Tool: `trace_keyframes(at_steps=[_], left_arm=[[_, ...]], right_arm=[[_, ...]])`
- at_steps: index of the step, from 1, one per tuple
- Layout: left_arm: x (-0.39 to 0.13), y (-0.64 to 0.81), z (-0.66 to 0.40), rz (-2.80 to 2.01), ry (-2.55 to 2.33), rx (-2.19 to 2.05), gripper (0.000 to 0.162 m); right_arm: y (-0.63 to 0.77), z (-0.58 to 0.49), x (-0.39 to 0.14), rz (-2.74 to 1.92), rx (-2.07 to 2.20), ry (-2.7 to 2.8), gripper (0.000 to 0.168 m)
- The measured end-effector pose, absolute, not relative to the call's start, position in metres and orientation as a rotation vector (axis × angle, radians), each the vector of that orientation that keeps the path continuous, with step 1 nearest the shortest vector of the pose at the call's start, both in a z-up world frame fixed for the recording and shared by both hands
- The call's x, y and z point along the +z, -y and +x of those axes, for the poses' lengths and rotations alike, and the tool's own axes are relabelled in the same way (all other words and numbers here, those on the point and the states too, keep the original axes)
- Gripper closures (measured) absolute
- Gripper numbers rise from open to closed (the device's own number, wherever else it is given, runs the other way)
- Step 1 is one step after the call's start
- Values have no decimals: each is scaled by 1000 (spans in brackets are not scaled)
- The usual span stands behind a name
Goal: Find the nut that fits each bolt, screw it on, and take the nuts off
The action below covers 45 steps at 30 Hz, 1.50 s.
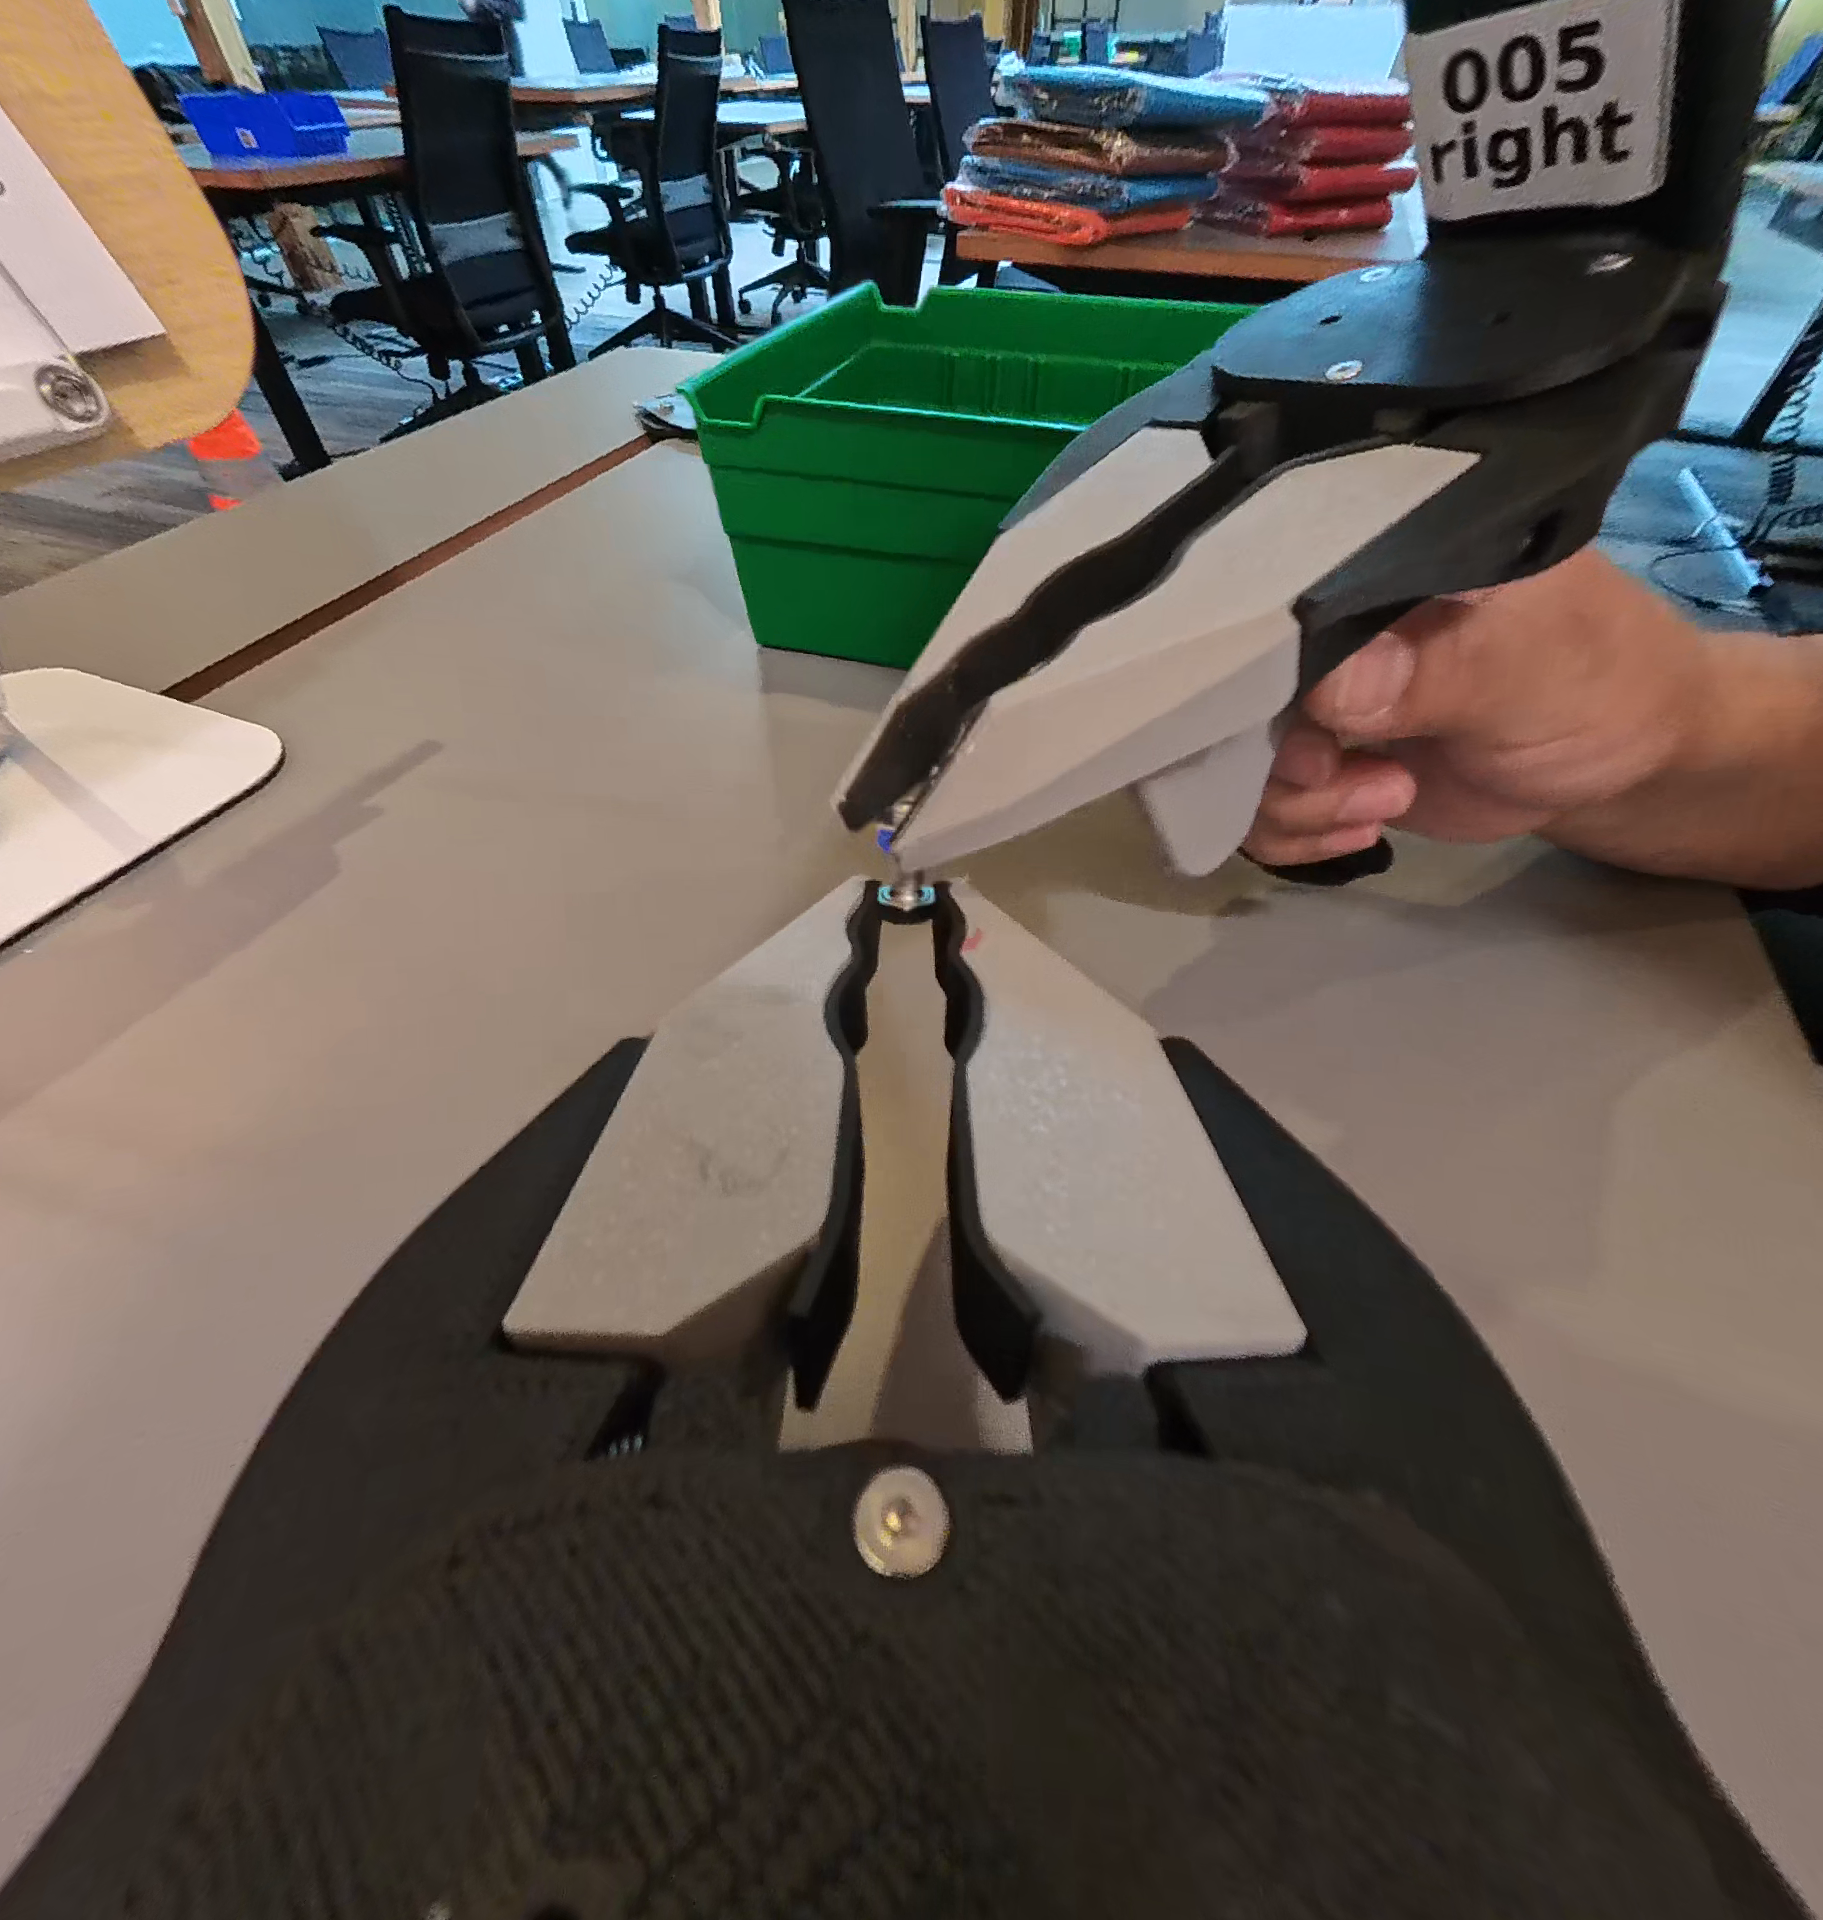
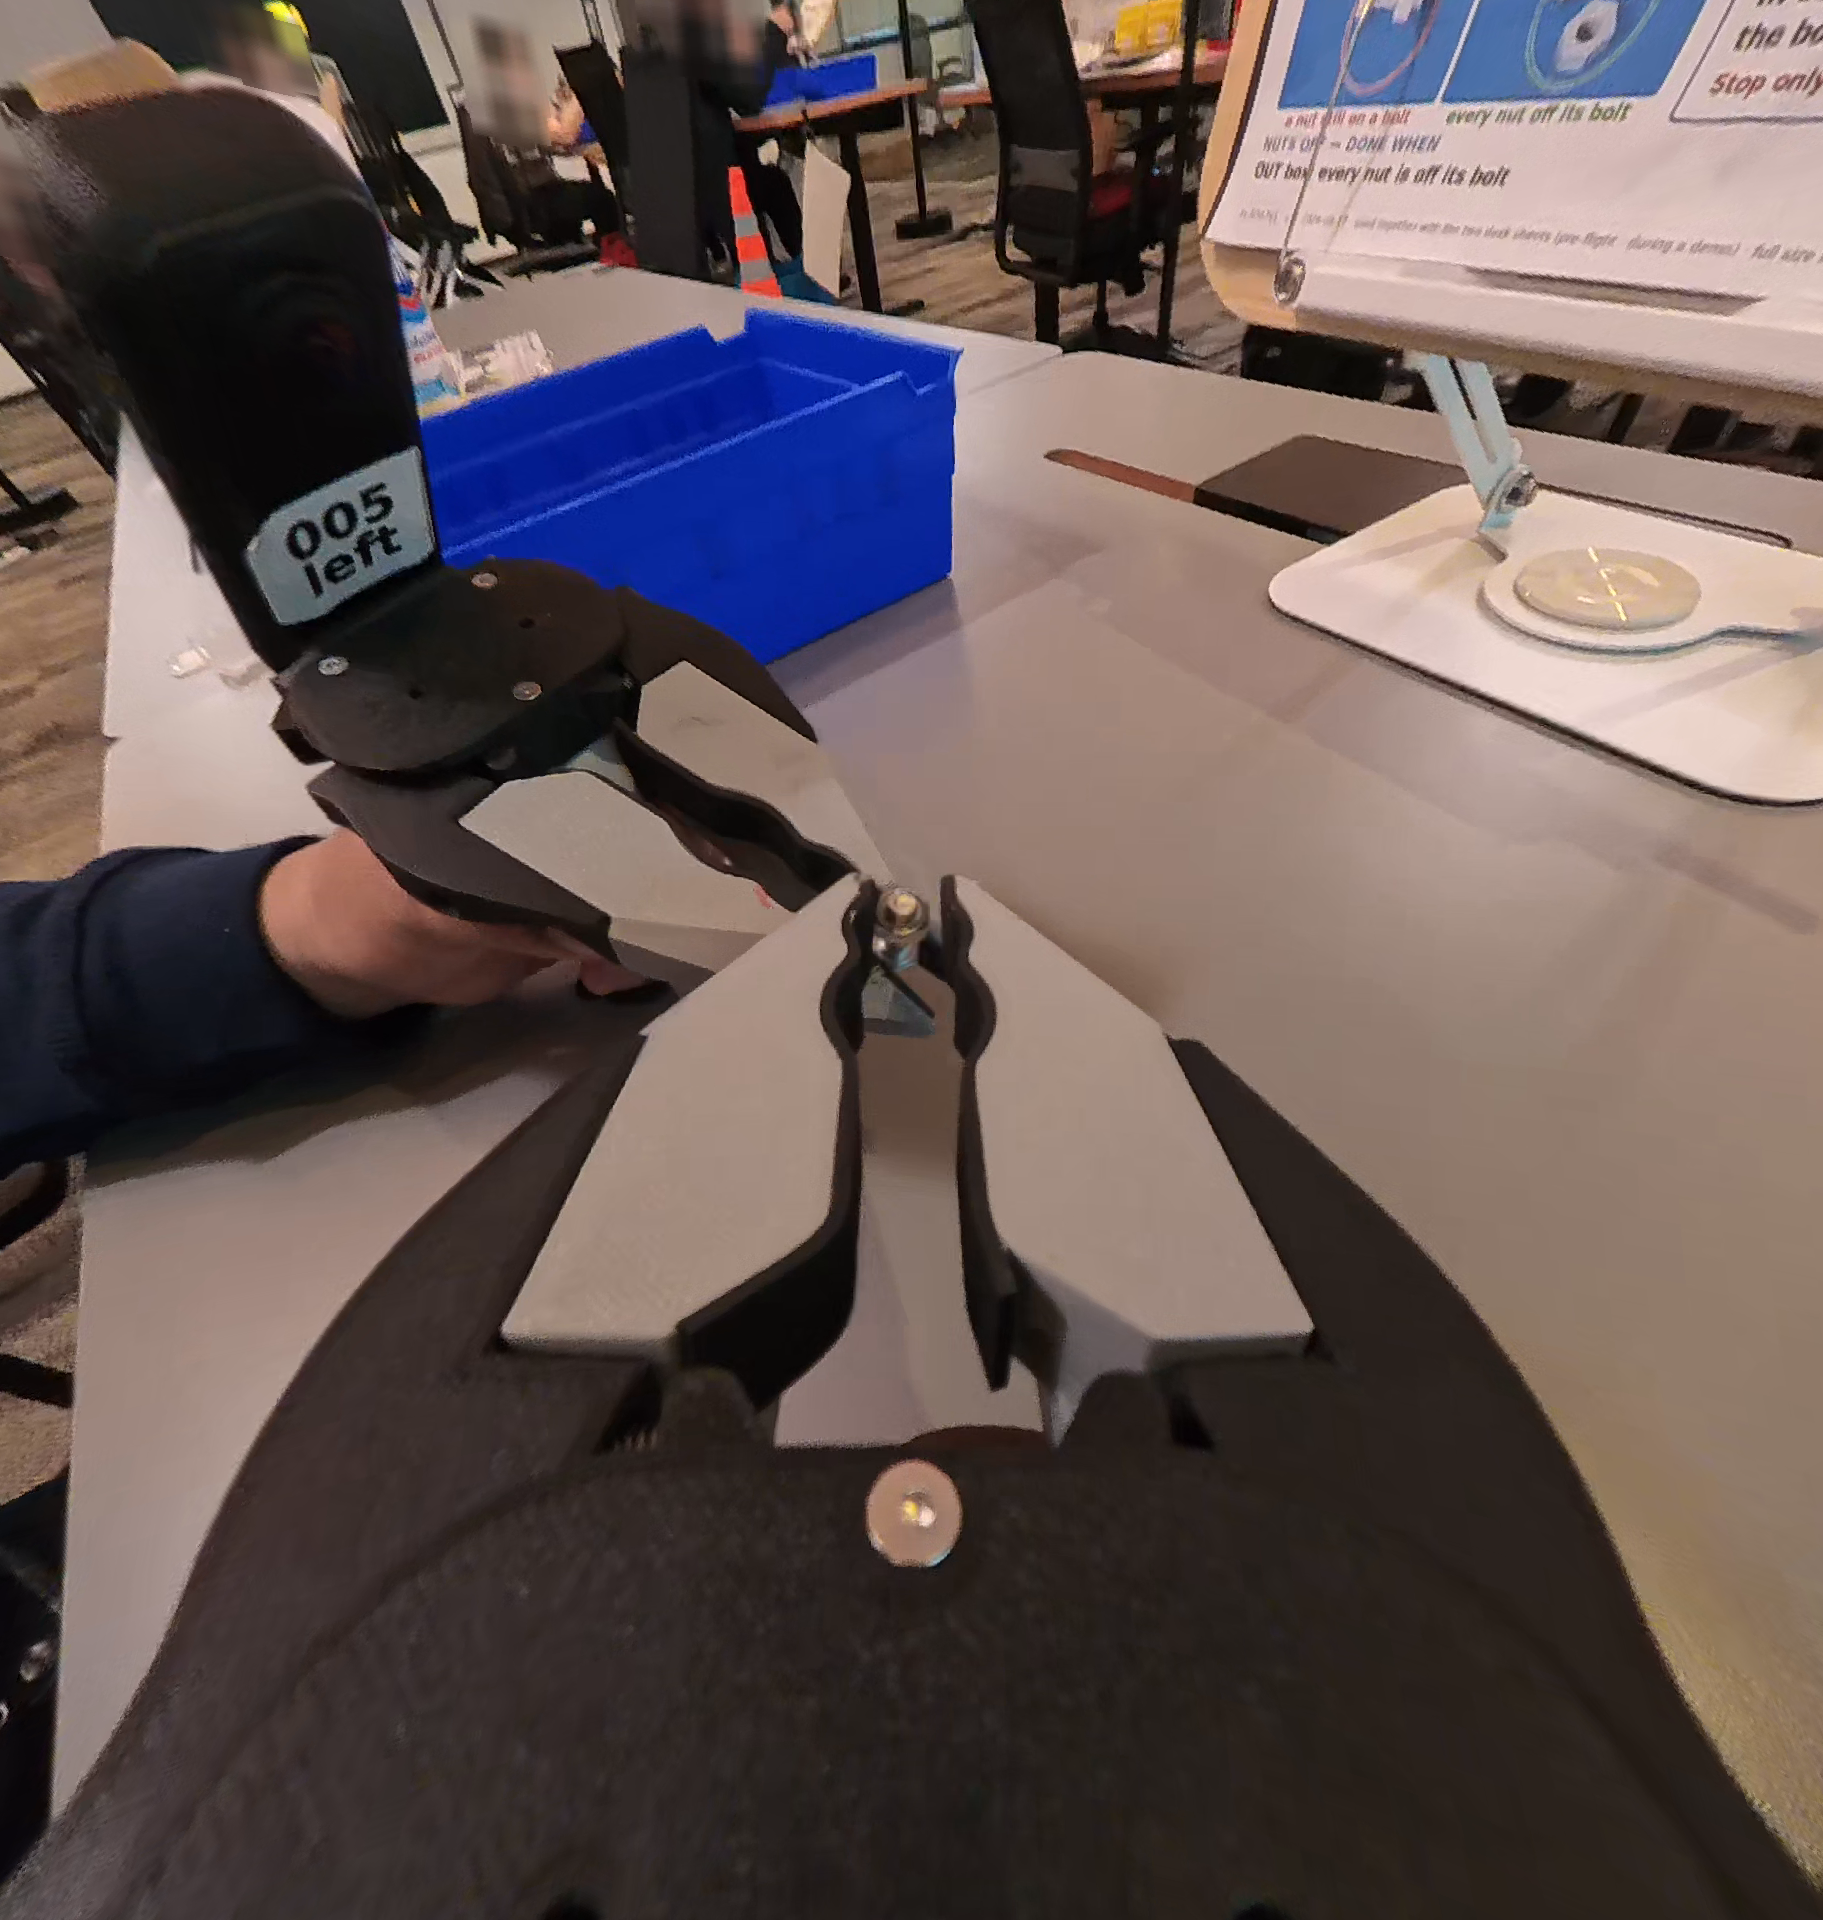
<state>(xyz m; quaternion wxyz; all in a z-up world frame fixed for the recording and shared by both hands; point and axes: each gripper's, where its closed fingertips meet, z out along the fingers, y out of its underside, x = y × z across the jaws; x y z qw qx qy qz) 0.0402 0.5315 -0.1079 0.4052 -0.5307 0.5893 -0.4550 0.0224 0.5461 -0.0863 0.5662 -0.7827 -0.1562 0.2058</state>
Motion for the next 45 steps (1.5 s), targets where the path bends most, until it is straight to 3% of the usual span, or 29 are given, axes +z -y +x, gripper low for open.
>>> trace_keyframes(at_steps=[19,23,38,41,45], left_arm=[[-103,-533,38,-1334,-1477,-1119,154],[-95,-539,35,-1330,-1422,-1130,155],[-93,-531,35,-1305,-1450,-1155,154],[-90,-535,32,-1315,-1425,-1188,154],[-91,-536,33,-1322,-1424,-1184,154]], right_arm=[[-543,24,-85,-1835,546,371,152],[-545,31,-86,-1845,495,351,163],[-540,24,-74,-1777,568,372,149],[-544,34,-77,-1801,504,337,161],[-540,28,-72,-1766,580,354,153]])
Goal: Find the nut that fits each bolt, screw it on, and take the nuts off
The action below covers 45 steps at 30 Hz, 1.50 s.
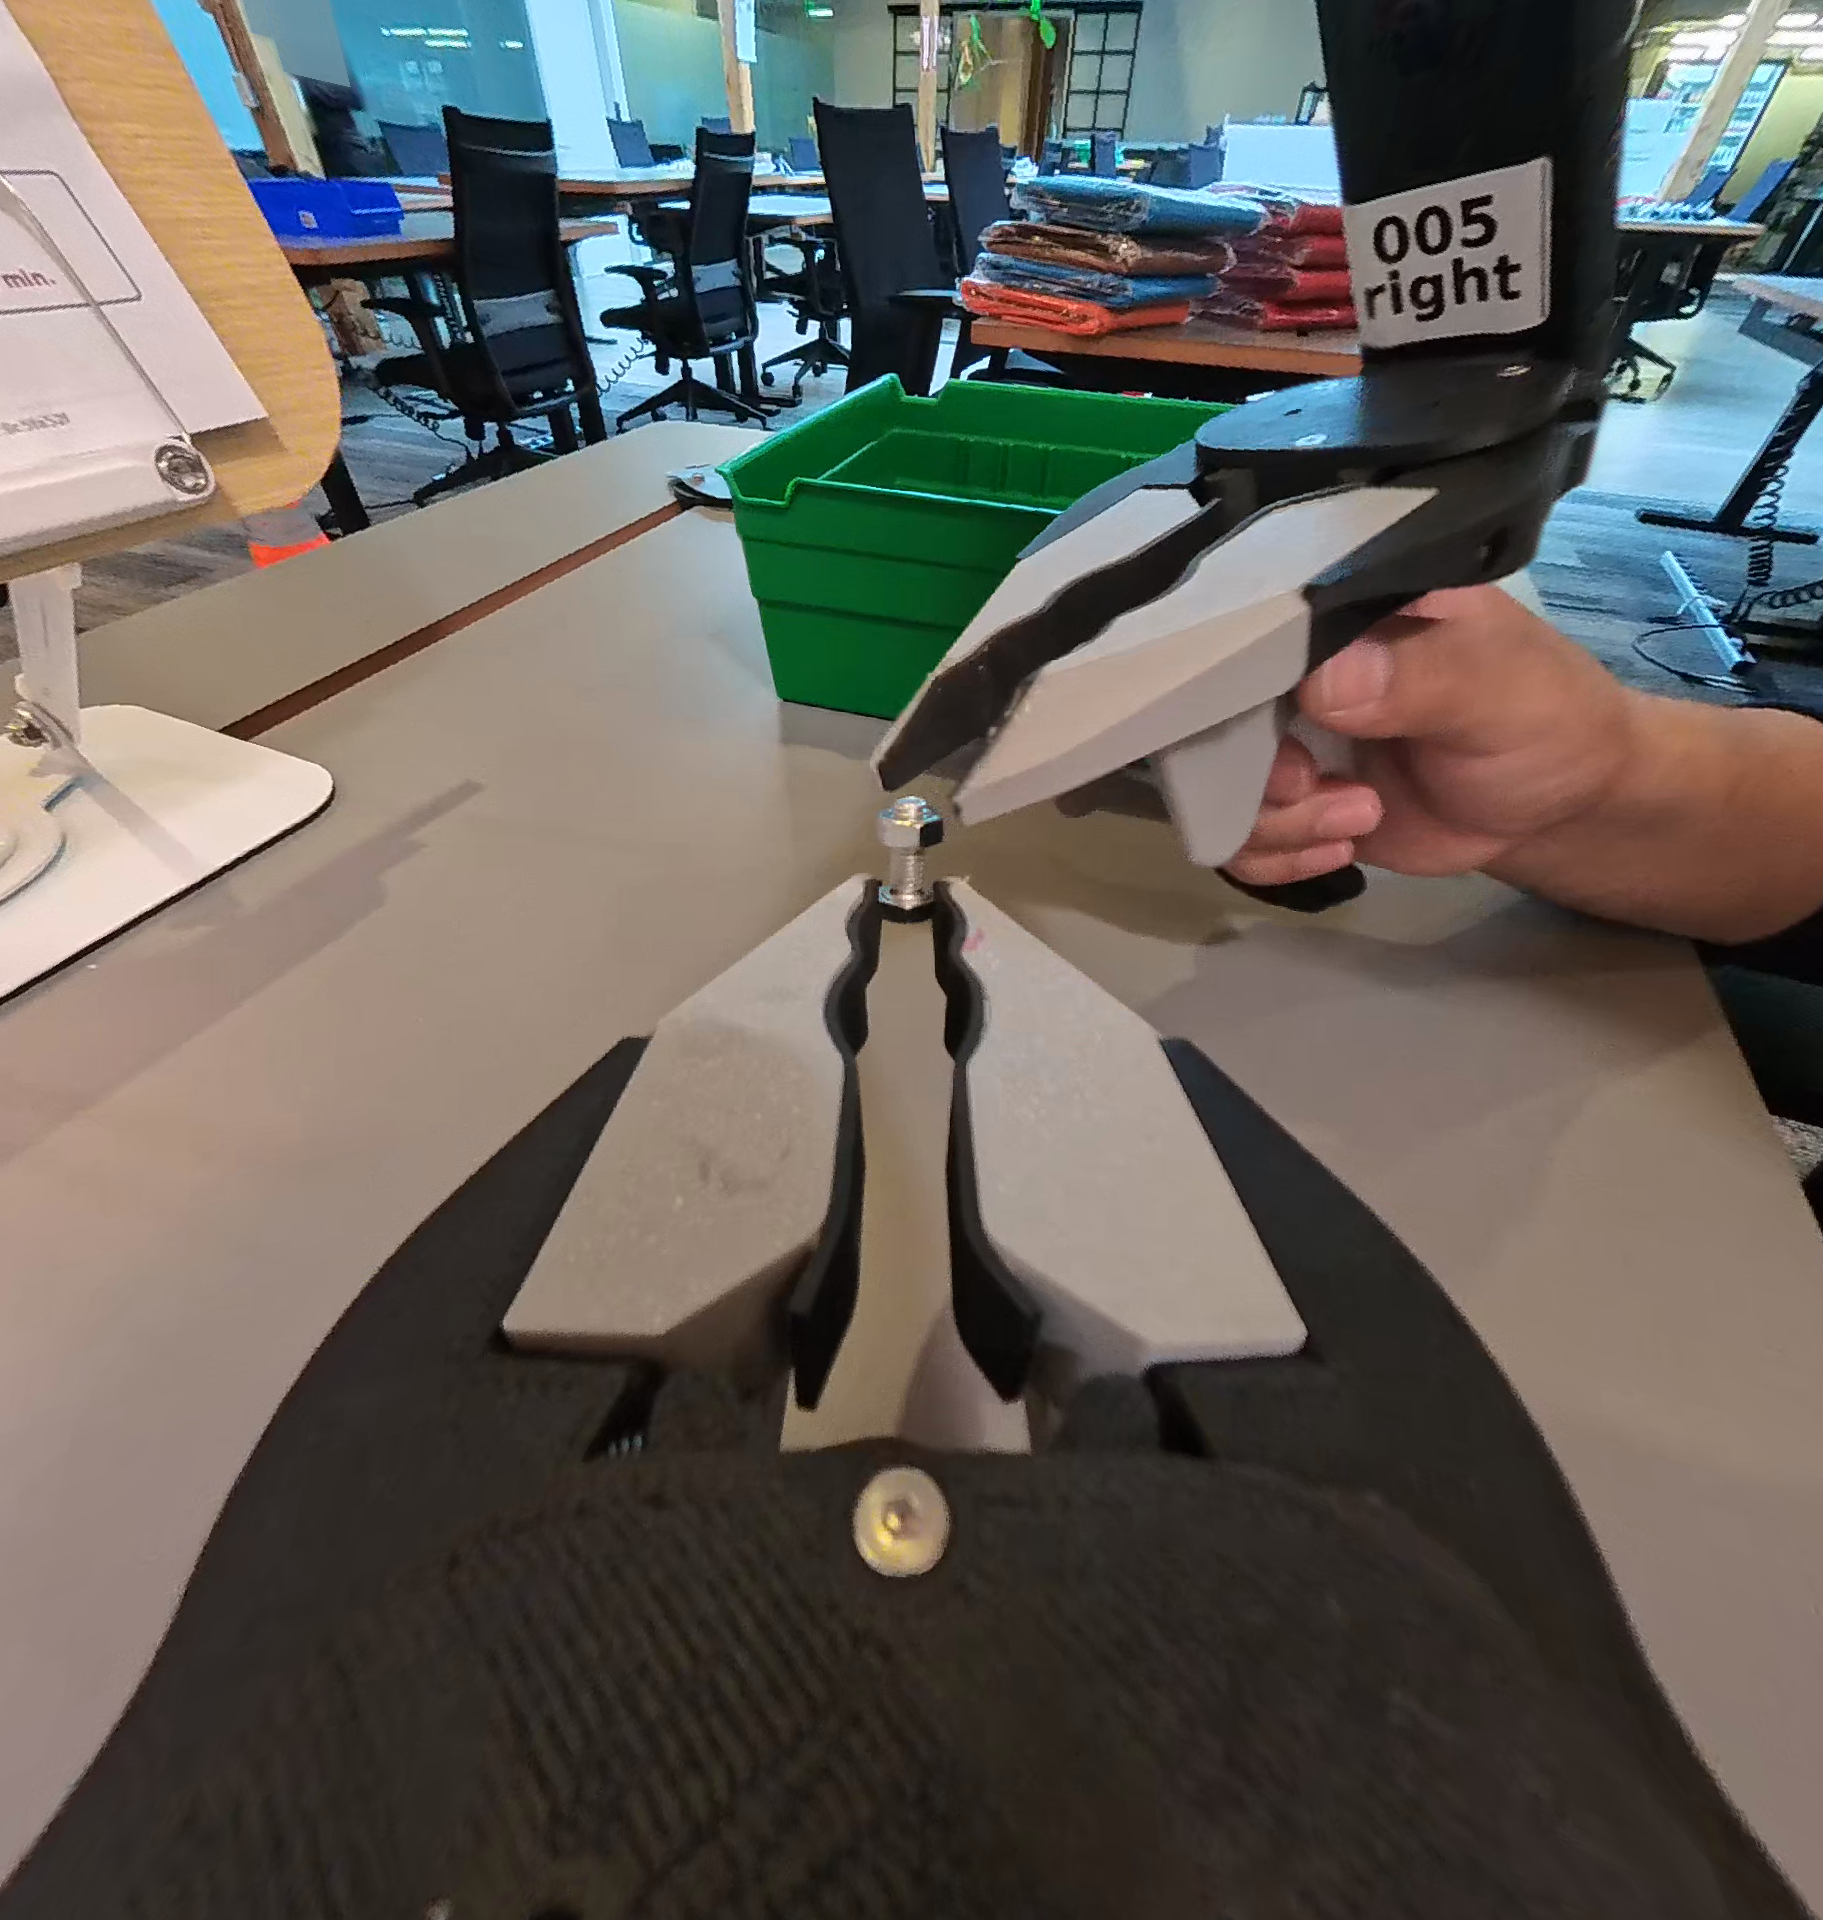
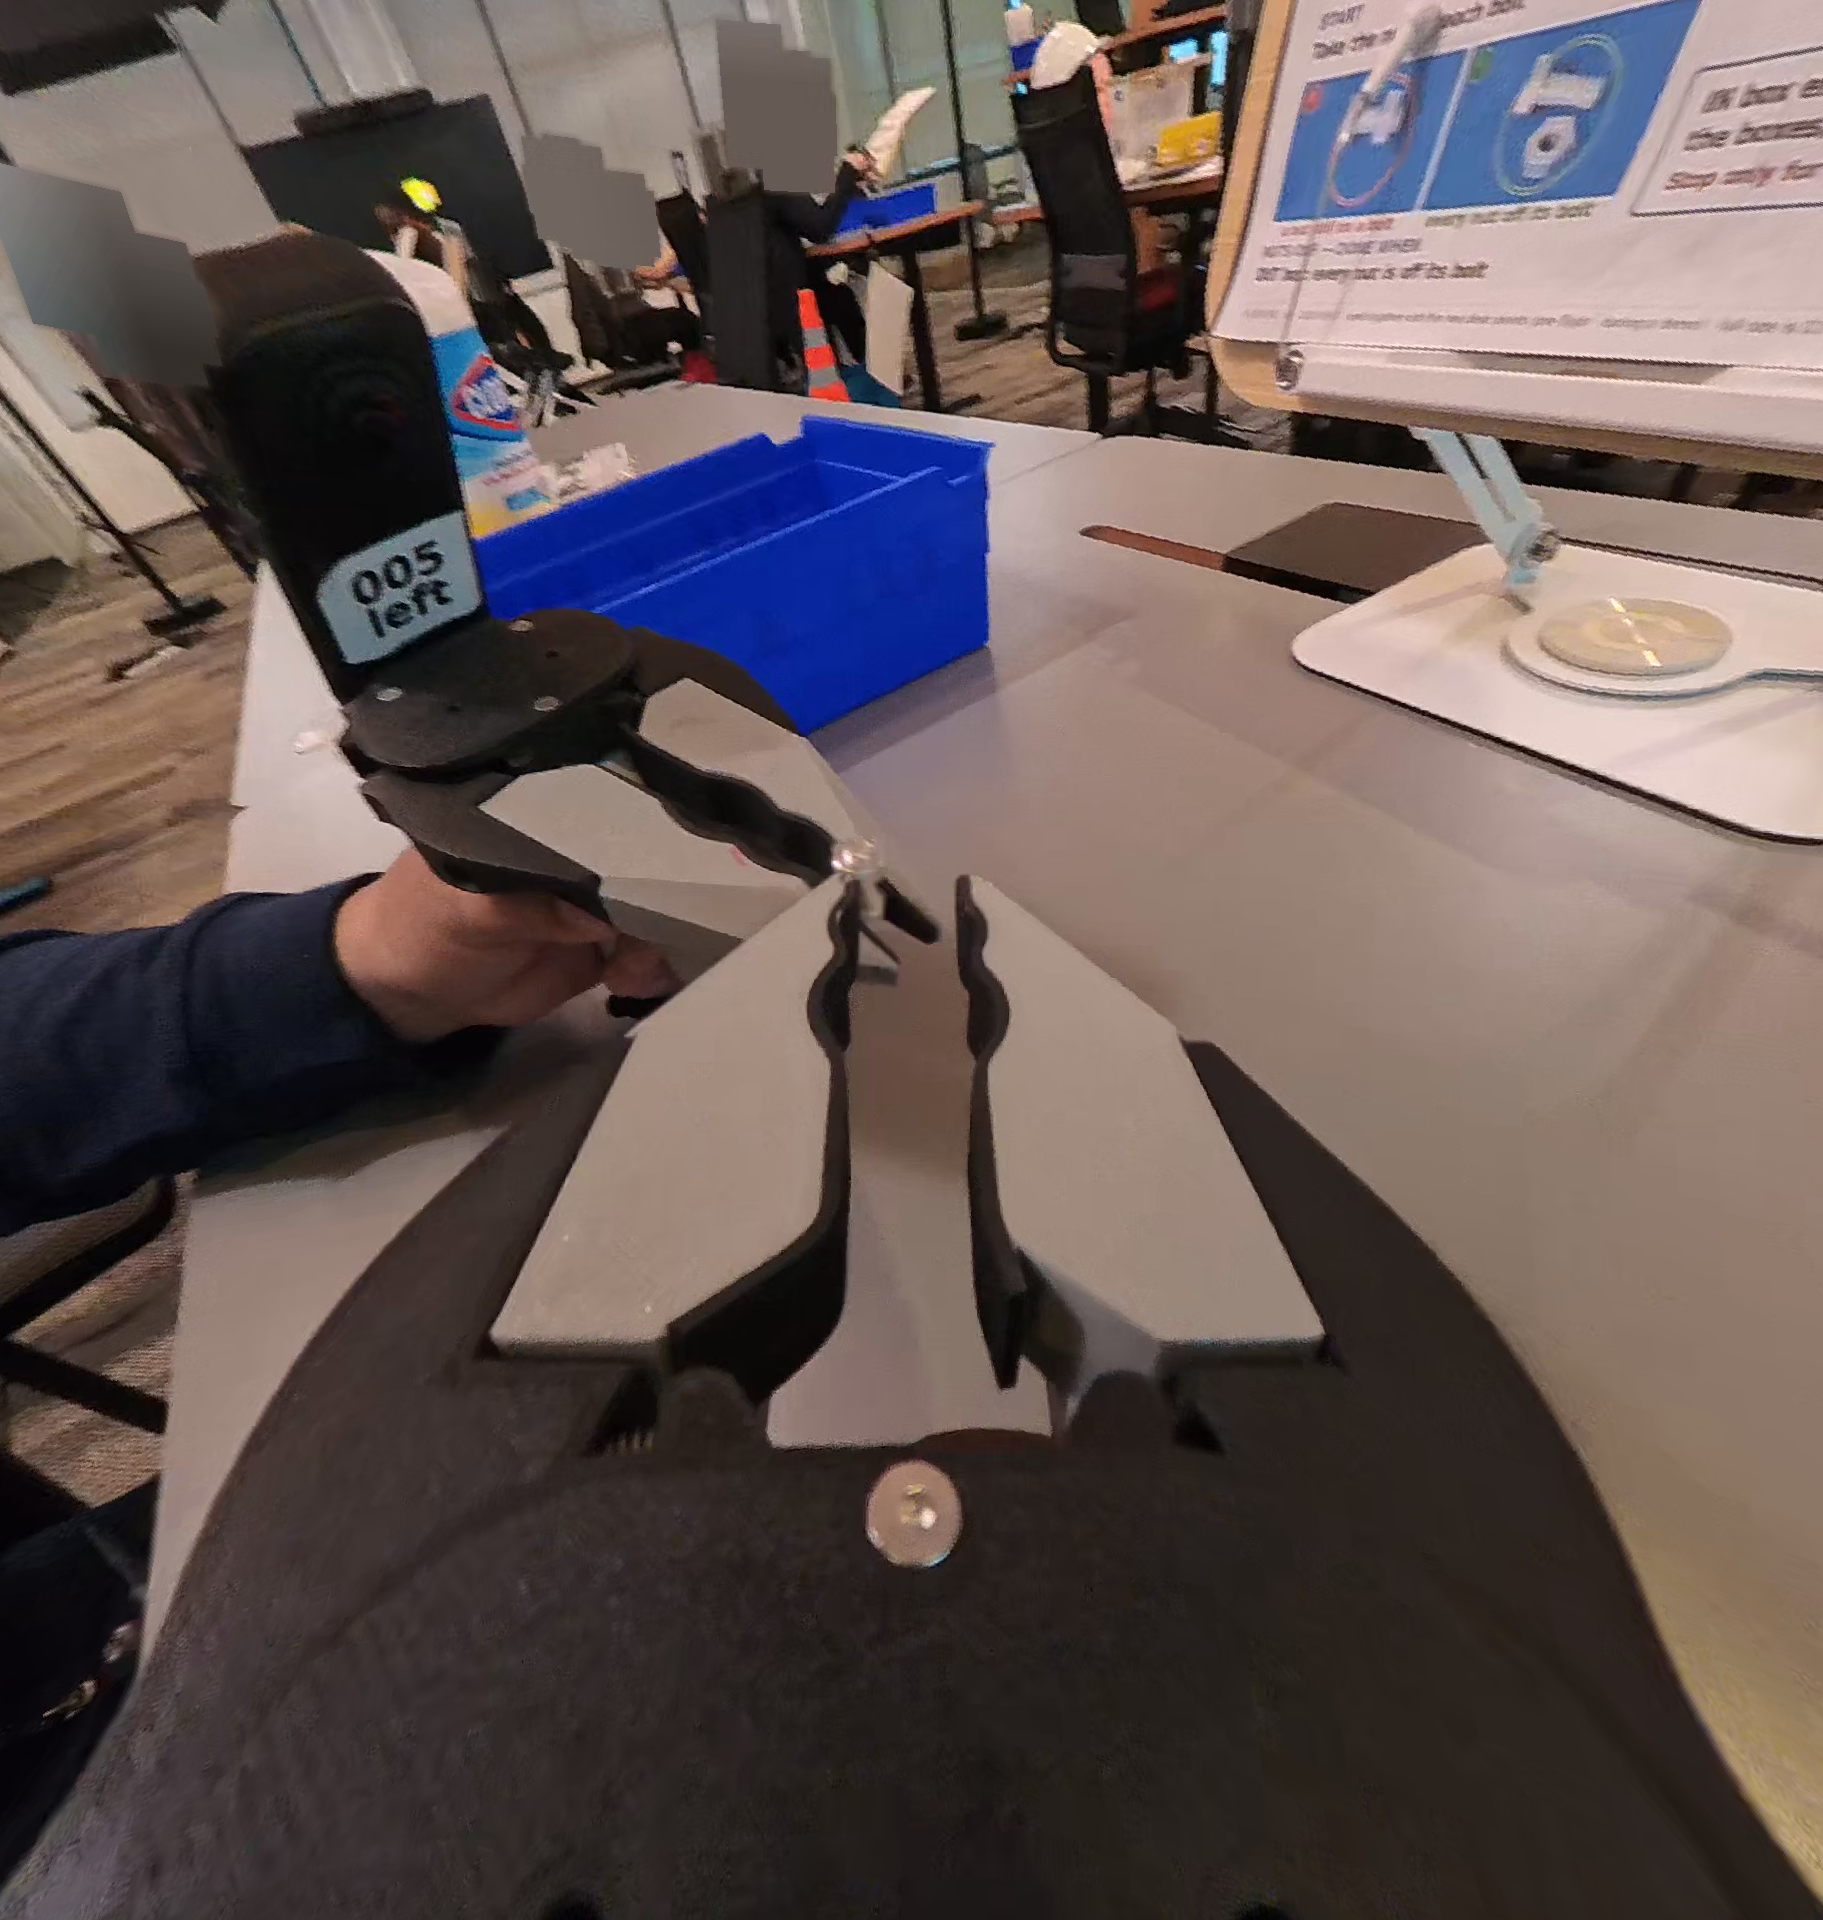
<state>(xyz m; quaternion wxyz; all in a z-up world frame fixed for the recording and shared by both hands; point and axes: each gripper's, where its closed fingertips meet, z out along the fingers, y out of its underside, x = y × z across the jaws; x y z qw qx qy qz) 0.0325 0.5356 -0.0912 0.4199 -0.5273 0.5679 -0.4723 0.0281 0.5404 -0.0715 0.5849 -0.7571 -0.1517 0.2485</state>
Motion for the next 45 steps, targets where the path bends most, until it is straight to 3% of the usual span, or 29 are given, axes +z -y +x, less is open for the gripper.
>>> trace_keyframes(at_steps=[7,11,19,21,32,45], left_arm=[[-95,-532,35,-1310,-1454,-1148,154],[-92,-534,33,-1318,-1428,-1189,155],[-96,-535,35,-1327,-1439,-1144,154],[-93,-537,34,-1325,-1416,-1167,155],[-97,-535,36,-1317,-1443,-1128,154],[-94,-536,34,-1319,-1420,-1161,155]], right_arm=[[-541,26,-75,-1783,535,376,147],[-543,32,-77,-1797,543,342,154],[-542,28,-76,-1789,507,375,150],[-545,40,-79,-1820,479,319,157],[-544,29,-81,-1814,495,369,143],[-546,38,-84,-1832,516,315,153]])
